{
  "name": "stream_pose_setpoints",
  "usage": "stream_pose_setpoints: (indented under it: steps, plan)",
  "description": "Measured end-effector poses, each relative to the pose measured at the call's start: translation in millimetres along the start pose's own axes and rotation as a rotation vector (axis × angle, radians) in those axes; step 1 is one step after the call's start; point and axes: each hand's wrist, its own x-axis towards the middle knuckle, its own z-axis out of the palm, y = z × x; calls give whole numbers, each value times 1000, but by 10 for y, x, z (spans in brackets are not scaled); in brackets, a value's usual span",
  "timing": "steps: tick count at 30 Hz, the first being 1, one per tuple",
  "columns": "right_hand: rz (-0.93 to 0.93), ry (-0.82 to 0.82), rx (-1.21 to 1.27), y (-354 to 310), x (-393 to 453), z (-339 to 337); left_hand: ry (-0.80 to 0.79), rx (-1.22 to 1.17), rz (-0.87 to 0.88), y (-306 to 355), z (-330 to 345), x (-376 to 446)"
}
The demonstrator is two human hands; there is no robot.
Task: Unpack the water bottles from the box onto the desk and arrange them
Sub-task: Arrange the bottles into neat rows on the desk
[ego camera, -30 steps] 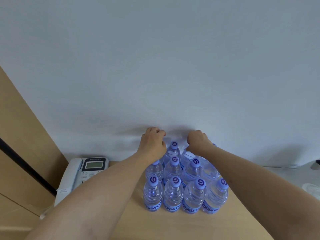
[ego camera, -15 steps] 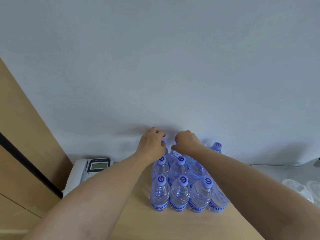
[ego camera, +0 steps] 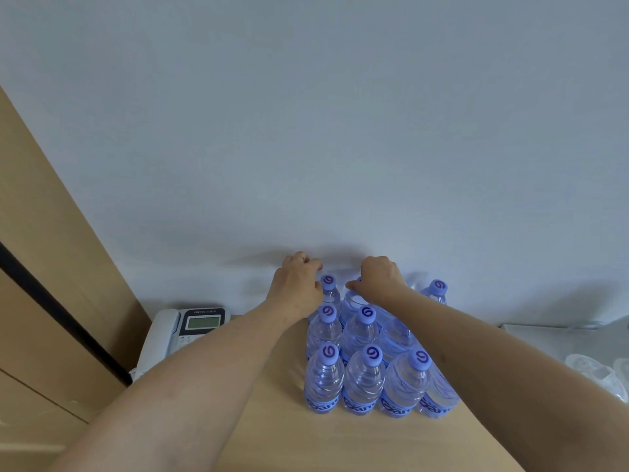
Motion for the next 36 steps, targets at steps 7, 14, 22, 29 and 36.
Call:
stream_pose_setpoints:
  steps: [7, 14, 22, 29, 36]
  plan:
    - [-15, -6, 5, -13, 4, 0, 7, -6, 13, 5, 29, 22]
    - [52, 49, 55, -7, -4, -3, 18, -9, 16, -25, 79, 24]
    - [51, 22, -36, -87, 19, -53, 10, -2, 9, -76, 50, 29]
    - [-40, 95, -1, -392, 52, -113, 29, 17, -5, -156, -64, 19]
    - [-155, -43, -35, -626, -40, -45, 41, 15, -25, -327, -143, -75]
